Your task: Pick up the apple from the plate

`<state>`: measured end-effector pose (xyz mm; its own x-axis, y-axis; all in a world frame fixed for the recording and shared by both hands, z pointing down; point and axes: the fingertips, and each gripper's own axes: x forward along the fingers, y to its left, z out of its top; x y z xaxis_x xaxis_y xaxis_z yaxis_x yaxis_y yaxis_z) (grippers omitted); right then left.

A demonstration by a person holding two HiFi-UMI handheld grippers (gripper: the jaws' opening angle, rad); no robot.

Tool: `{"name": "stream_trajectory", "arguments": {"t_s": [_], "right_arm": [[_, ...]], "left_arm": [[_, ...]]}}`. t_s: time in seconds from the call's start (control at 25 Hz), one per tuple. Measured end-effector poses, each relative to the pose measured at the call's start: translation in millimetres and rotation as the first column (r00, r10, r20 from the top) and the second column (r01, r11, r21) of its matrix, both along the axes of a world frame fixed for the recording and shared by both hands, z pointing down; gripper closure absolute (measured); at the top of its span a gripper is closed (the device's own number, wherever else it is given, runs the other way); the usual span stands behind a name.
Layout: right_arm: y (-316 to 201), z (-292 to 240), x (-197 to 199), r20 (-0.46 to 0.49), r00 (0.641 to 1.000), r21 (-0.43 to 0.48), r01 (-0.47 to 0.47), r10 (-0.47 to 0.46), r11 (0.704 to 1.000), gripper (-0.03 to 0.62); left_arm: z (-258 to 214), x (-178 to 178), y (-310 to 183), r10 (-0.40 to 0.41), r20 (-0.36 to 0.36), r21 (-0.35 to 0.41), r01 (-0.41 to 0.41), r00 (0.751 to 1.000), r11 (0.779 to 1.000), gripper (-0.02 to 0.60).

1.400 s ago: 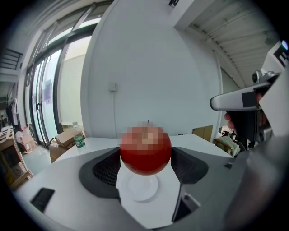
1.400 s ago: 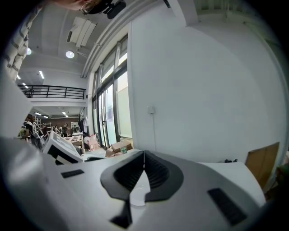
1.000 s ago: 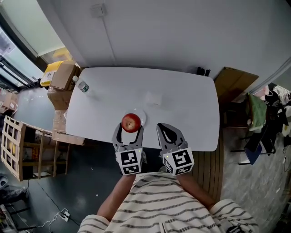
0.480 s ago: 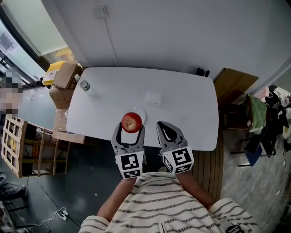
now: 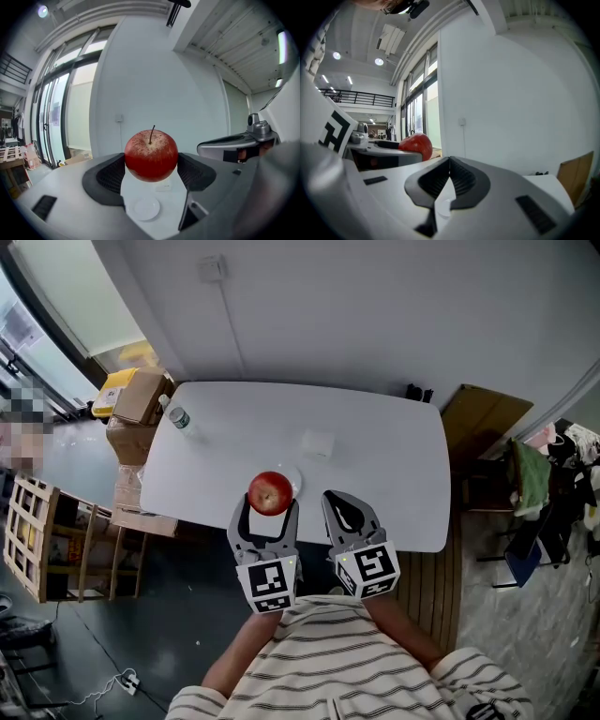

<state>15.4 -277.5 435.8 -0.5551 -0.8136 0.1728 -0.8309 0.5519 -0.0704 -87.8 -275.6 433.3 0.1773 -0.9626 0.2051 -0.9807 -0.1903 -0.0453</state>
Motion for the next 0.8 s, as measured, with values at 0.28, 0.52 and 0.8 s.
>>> {"name": "stream_trajectory", "arguments": {"t_s": [0.28,0.52,0.8], "right_arm": [[4,-5,-5,-0.001,1.0,0.022,0.009,-0.009,1.0,0.58],[8,-8,-7,0.005,1.0,0.027,0.016,-0.016,0.999,0.582],[10,-10,-8,0.003,1.0,0.034,0.016,-0.017,0.999,0.582]], "left_arm": [[-9,-4,7,-0.017,-0.004,0.021,0.017,1.0,1.0,0.222],[-14,-6,10,-0.027,0.002,0.039,0.027,1.0,0.999,0.222],[-14,-7,11,-0.028,0.0,0.046,0.028,1.0,0.999,0.222]]}}
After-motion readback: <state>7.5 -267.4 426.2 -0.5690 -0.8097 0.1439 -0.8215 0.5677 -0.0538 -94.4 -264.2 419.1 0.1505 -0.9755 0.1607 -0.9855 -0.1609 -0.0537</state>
